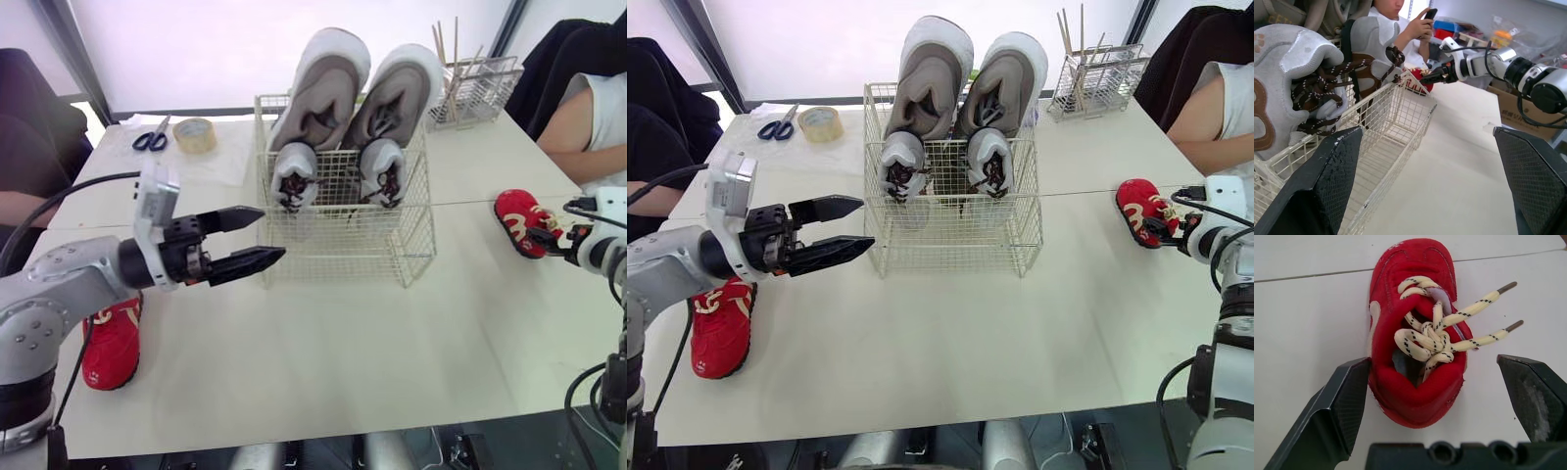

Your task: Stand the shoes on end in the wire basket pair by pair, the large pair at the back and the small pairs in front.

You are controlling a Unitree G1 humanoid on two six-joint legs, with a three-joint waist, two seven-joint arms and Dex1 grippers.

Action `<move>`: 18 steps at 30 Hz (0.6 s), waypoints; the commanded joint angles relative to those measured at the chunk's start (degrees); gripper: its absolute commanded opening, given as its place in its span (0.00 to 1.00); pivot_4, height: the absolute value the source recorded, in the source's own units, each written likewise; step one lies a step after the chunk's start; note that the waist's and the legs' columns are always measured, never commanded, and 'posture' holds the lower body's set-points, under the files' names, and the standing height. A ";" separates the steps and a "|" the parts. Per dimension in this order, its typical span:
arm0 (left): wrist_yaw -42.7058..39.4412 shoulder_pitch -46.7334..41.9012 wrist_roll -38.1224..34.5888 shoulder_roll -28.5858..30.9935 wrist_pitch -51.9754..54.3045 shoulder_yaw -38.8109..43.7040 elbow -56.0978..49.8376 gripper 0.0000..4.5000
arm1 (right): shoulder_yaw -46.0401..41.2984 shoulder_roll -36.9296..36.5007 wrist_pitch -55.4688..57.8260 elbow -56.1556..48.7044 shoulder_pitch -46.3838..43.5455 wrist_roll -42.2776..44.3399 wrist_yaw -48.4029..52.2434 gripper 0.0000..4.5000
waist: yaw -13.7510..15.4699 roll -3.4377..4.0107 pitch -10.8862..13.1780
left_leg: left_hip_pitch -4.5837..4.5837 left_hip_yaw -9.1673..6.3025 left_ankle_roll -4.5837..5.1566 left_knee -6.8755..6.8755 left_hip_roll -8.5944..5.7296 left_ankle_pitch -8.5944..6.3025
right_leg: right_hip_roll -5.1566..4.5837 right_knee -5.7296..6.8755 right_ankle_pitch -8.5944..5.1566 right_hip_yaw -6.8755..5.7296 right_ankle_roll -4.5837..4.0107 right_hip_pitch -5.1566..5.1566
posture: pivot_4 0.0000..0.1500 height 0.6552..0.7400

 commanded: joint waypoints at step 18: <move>0.37 -6.65 3.75 -0.64 -2.73 -0.72 3.56 1.00 | -3.37 -1.25 -7.30 -12.75 -7.30 2.08 3.74 0.02 | -0.36 0.33 0.20 | 0.12 -0.01 -0.02 -0.01 0.00 0.01 | 0.05 0.06 0.07 0.01 0.13 0.09 | 1.00 1.00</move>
